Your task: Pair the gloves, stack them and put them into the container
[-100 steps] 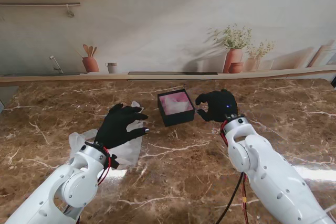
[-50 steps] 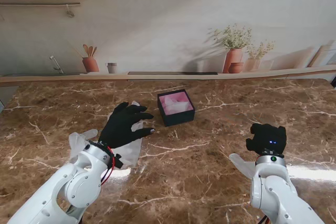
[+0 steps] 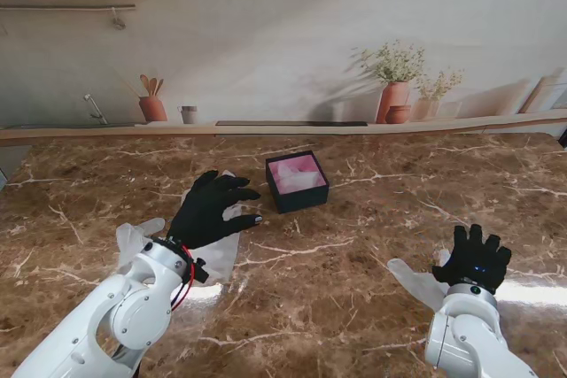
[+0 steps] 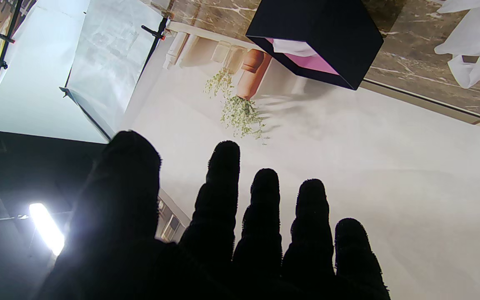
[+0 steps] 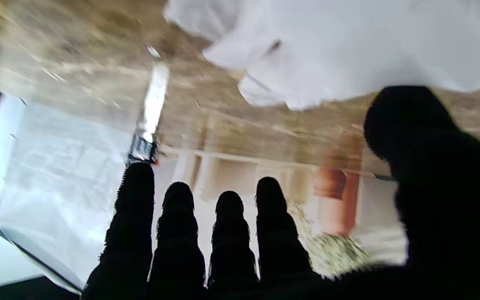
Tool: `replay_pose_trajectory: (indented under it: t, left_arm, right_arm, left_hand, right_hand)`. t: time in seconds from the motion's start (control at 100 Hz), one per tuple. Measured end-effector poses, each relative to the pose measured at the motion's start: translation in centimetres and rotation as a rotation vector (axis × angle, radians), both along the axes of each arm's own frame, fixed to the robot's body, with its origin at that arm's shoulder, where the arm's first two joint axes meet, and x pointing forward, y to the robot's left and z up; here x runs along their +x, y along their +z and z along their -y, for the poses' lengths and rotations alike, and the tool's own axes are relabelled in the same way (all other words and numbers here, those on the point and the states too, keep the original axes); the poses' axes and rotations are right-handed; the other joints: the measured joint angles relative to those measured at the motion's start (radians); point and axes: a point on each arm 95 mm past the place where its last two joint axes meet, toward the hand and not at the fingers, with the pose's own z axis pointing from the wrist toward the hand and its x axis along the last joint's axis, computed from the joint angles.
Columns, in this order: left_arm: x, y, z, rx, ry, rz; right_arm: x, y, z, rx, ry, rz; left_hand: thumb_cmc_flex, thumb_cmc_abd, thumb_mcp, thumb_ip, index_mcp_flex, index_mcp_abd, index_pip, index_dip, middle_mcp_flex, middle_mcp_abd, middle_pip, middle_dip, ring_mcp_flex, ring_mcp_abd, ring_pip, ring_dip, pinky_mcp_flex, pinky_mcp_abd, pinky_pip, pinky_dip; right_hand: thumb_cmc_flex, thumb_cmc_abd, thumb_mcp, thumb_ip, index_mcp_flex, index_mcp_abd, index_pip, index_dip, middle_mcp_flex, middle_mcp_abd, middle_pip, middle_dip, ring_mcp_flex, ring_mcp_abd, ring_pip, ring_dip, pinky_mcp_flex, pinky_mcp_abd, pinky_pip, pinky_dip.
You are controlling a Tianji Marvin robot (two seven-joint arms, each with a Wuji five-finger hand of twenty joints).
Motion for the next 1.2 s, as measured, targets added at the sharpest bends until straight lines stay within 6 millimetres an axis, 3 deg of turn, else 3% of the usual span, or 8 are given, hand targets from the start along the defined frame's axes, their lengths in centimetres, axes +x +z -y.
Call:
replay_pose_trajectory:
  t: [0.09, 0.2, 0.41, 0.58, 0.75, 0.84, 0.91, 1.2]
  left_arm:
    - [-0.1, 0.0, 0.0, 0.001, 0.000, 0.002]
    - [-0.1, 0.0, 0.0, -0.001, 0.003, 0.004]
    - [-0.1, -0.1, -0.1, -0.005, 0.004, 0.000]
    - [-0.1, 0.0, -0.2, -0.003, 0.006, 0.002]
    - [-0.1, 0.0, -0.3, -0.002, 0.010, 0.002]
    - [-0.2, -0.1, -0.3, -0.002, 0.010, 0.001]
    - [-0.2, -0.1, -0.3, -0.003, 0.009, 0.001]
    - [-0.2, 0.0, -0.2, 0.001, 0.007, -0.004]
  right_arm:
    - [-0.8, 0.1, -0.2, 0.050, -0.083, -0.092]
    - [-1.3, 0.2, -0.3, 0.026, -0.111, -0.083]
    - [-1.7, -0.6, -0.1, 0.053, -0.165, -0.156]
    - [-1.5, -1.2, -0.1, 0.047, -0.161, -0.169]
    - [-1.1, -0.8, 0.2, 0.054, -0.158, -0.169]
    - [-0.7, -0.7, 0.2, 0.055, -0.094, -0.158]
    - [-0.6, -1.0, -0.1, 0.068, -0.055, -0.151]
    - [0.9, -1.0, -1.8, 0.149, 0.156, 0.004]
  left_hand:
    - [0.000, 0.000, 0.000, 0.000, 0.000, 0.000, 0.000, 0.000, 0.000, 0.000, 0.000, 0.000, 0.000, 0.000, 0.000, 0.000, 0.000, 0.000, -0.006, 0.000]
    - [0.000, 0.000, -0.001, 0.000, 0.000, 0.000, 0.000, 0.000, 0.000, 0.000, 0.000, 0.000, 0.000, 0.000, 0.000, 0.000, 0.000, 0.000, -0.009, 0.000]
    - [0.000, 0.000, -0.011, 0.000, 0.000, 0.000, 0.002, 0.000, 0.000, 0.000, 0.000, 0.000, 0.000, 0.000, 0.000, 0.000, 0.000, 0.000, -0.011, 0.000]
    - [0.014, 0.011, -0.010, 0.000, 0.000, -0.003, 0.012, 0.000, 0.000, -0.002, 0.000, -0.002, 0.000, 0.000, 0.000, -0.001, 0.000, 0.000, -0.013, 0.000]
    - [0.014, 0.011, -0.010, 0.000, 0.002, -0.005, 0.014, 0.000, 0.000, -0.002, 0.000, -0.002, 0.000, -0.001, 0.000, -0.001, 0.000, 0.000, -0.023, 0.000]
    - [0.014, 0.011, -0.010, 0.000, 0.005, -0.007, 0.015, 0.000, 0.000, -0.003, -0.001, -0.002, -0.012, -0.009, -0.013, -0.002, 0.000, 0.000, -0.023, 0.000]
    - [0.014, 0.011, -0.010, 0.000, 0.005, -0.007, 0.015, 0.002, 0.000, -0.003, -0.001, -0.002, -0.012, -0.011, -0.013, -0.002, 0.000, 0.000, -0.024, 0.000]
    - [0.024, 0.021, -0.032, 0.009, 0.005, -0.008, 0.015, 0.003, 0.000, -0.004, -0.001, -0.002, -0.012, -0.012, -0.013, -0.002, -0.001, 0.005, -0.025, 0.010]
  right_hand:
    - [0.002, 0.071, -0.189, 0.035, -0.039, 0.035, -0.015, 0.013, -0.014, 0.019, -0.003, -0.021, 0.000, 0.023, 0.000, -0.013, 0.012, 0.011, -0.009, 0.011]
    - [0.002, 0.071, -0.212, 0.052, -0.039, 0.045, -0.015, 0.026, -0.002, 0.020, 0.007, -0.022, 0.008, 0.024, 0.014, -0.020, 0.050, 0.012, -0.007, 0.014]
    - [-0.002, 0.070, -0.212, 0.063, -0.028, 0.094, 0.036, 0.064, 0.138, 0.023, 0.135, 0.006, 0.291, 0.000, 0.143, 0.032, 0.216, -0.001, 0.180, 0.066]
    - [-0.009, 0.071, -0.210, 0.071, 0.052, 0.090, 0.088, 0.066, 0.353, -0.041, 0.425, 0.275, 0.463, -0.070, 0.323, 0.223, 0.326, -0.039, 0.342, 0.089]
    - [0.109, 0.024, -0.265, 0.034, 0.411, -0.131, 0.439, 0.171, 0.701, -0.144, 0.647, 0.589, 0.632, -0.137, 0.618, 0.424, 0.429, -0.042, 0.546, 0.123]
    - [0.141, -0.075, -0.023, -0.061, 0.493, -0.289, 0.717, 0.123, 0.802, -0.170, 0.662, 0.717, 0.666, -0.154, 0.694, 0.449, 0.455, -0.047, 0.605, 0.125]
    - [0.156, -0.096, 0.102, -0.063, 0.532, -0.320, 0.762, 0.127, 0.835, -0.175, 0.662, 0.732, 0.685, -0.155, 0.707, 0.449, 0.474, -0.049, 0.613, 0.125]
    - [0.169, -0.111, 0.220, -0.083, 0.562, -0.322, 0.762, 0.165, 0.943, -0.164, 0.562, 0.646, 0.811, -0.140, 0.693, 0.437, 0.589, -0.026, 0.698, 0.125]
